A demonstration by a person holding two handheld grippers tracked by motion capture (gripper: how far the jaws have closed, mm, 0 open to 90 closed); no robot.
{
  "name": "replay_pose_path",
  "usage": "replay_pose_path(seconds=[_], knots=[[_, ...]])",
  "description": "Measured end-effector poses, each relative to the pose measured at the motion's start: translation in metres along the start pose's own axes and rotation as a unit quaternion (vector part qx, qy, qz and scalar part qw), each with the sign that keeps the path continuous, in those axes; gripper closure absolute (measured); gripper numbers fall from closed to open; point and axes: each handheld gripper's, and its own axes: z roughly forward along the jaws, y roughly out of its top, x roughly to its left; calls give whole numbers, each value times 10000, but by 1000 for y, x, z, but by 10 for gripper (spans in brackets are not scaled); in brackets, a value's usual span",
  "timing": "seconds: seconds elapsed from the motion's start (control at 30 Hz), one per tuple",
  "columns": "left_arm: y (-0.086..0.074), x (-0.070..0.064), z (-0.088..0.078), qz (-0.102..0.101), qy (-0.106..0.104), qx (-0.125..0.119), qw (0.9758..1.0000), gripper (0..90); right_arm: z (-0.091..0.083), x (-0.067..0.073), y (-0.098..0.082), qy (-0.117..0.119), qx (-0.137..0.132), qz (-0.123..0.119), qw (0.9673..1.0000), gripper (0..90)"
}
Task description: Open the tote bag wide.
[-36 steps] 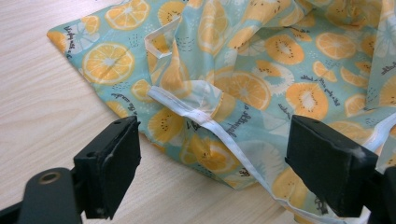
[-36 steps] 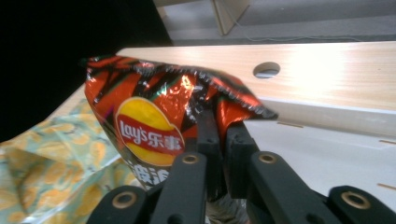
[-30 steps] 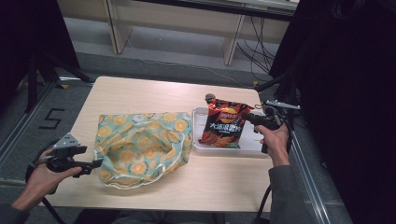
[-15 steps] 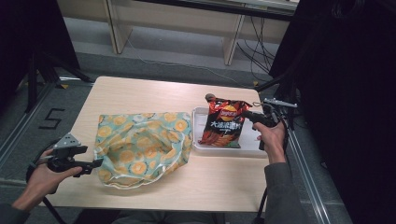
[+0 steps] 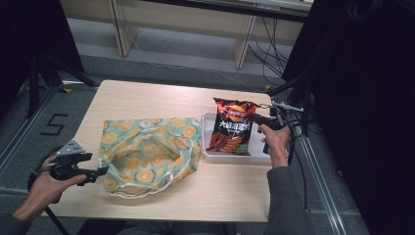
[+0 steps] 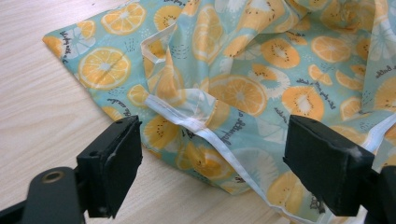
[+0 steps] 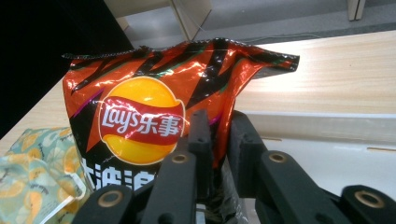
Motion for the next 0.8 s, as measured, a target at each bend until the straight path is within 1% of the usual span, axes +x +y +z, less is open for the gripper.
replay_pose_path(seconds=[0.03, 0.07, 0.1, 0.13, 0.17, 0.2, 0.23, 0.27, 0.3, 0.33, 0.37, 0.4, 0.43, 0.47, 0.5, 0.53, 0.6, 0.63, 0.67, 0.7, 0.73, 0.77, 0.8], knots=[[0, 2, -1, 101, 27, 27, 9999, 183, 3, 3, -1, -21, -16, 205, 9998, 800], [0, 2, -1, 101, 27, 27, 9999, 183, 3, 3, -1, -21, -16, 205, 9998, 800], [0, 2, -1, 87, 25, 19, 10000, 183, 6, 3, -2, -35, 10, 133, 9999, 791], [0, 0, -1, 33, 54, -21, 10000, 183, 7, 3, -2, 3, 21, 90, 10000, 791], [0, -1, 0, -36, 45, -118, 9999, 183, 10, 1, -2, -3, -19, -6, 10000, 789], [0, -2, 1, -61, 45, -151, 9999, 183, 10, 1, -2, -3, -19, -6, 10000, 789], [0, -1, 0, 4, -15, -34, 10000, 183, 10, 6, -3, -55, 59, 231, 9997, 786], [0, 0, 0, 72, -8, 14, 10000, 183, 11, 7, -3, -10, 58, 218, 9997, 784], [0, 0, 0, 47, -14, 0, 10000, 183, 13, 7, -3, -56, 37, 131, 9999, 782], [0, 1, -1, 104, -14, 58, 9999, 183, 15, 8, -4, -58, 31, 169, 9998, 778], [0, 0, -1, 93, 6, 50, 9999, 183, 15, 7, -3, -44, 57, 84, 9999, 750], [0, -1, -1, 18, 1, -18, 10000, 183, 17, 6, -4, -93, 54, -6, 9999, 730], [0, -1, 0, -25, 48, -114, 9999, 183, 17, 9, -4, -106, 80, 139, 9998, 723], [0, -1, 0, -25, 48, -114, 9999, 183, 17, 9, -4, -106, 80, 139, 9998, 723], [-1, -2, 1, -80, 50, -151, 9998, 183, 17, 10, -4, -117, 98, 175, 9997, 715], [0, 0, -1, 50, 9, 29, 10000, 183, 18, 11, -5, -117, 101, 254, 9996, 701], [0, 0, -1, 31, 36, 12, 10000, 183, 18, 11, -5, -131, 105, 254, 9995, 680], [0, -1, 0, 11, 43, -86, 10000, 183, 19, 10, -5, -217, 101, 174, 9996, 664], [0, -1, 0, 14, 45, -72, 10000, 183, 19, 10, -5, -217, 101, 174, 9996, 664], [0, 0, 0, 20, 43, -70, 10000, 183, 20, 8, -5, -214, 109, 113, 9996, 662], [0, -1, 0, -21, 47, -105, 9999, 182, 19, 9, -5, -166, 113, 150, 9997, 663], [0, -2, 1, -73, 49, -155, 9998, 182, 20, 9, -5, -196, 132, 112, 9997, 660], [1, 0, -1, 29, 3, -17, 10000, 181, 20, 8, -5, -212, 129, 103, 9996, 654]])
